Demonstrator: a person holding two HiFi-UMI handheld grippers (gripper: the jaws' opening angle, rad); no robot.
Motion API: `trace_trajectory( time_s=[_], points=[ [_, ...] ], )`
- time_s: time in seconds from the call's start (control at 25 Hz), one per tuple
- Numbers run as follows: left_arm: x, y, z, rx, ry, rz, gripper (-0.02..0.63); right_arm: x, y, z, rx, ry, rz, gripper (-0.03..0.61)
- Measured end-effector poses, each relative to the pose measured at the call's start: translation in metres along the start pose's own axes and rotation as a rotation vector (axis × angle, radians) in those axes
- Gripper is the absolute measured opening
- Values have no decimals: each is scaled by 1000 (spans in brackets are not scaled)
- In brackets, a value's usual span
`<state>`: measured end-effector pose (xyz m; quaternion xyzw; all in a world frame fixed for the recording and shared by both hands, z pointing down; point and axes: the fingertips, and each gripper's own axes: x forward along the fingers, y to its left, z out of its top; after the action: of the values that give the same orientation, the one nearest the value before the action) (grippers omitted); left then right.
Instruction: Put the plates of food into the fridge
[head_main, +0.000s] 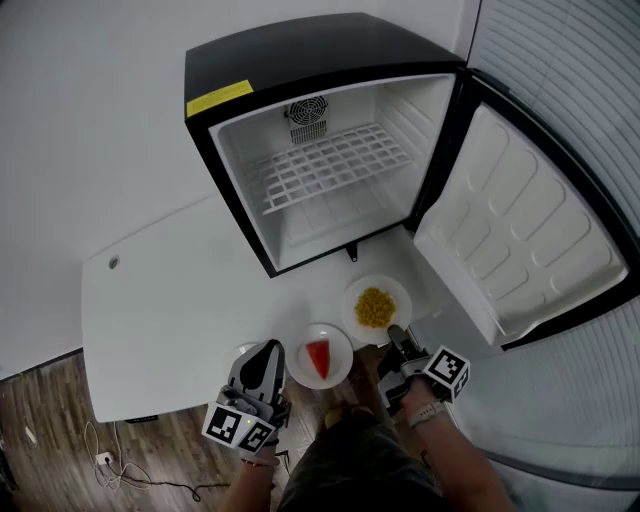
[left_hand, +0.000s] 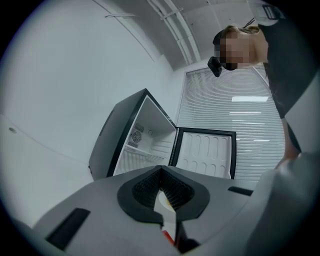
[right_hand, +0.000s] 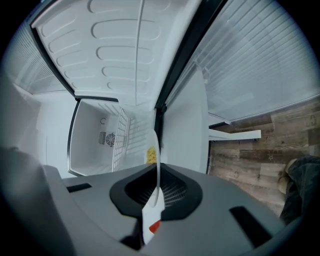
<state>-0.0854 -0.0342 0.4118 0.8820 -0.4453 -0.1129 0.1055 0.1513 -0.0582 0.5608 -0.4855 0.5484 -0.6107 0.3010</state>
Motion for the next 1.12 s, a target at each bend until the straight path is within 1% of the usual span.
trace_trajectory(
  time_s=[0.2,0.36,0.48,0.72,0.92,1.12],
  points=[
    [12,11,20,6,-21,-16,6,18,26,-6,-5,-6,13,12],
    [32,15,34,7,-23,-47,6,34,44,-6,-15,-10,14,12],
    [50,18,45,19,-40,-59,6,49,57,-4,-14,-17,21,12],
    [82,26,52,9,-60,-63,6,76,73,4,-3,-32,13,12],
    [98,41,47,-1,-58,-38,6,100,76,17,20,-60,-3,12],
    [104,67,40,-9,-51,19,6,126,72,34,31,-115,-37,12]
  ],
)
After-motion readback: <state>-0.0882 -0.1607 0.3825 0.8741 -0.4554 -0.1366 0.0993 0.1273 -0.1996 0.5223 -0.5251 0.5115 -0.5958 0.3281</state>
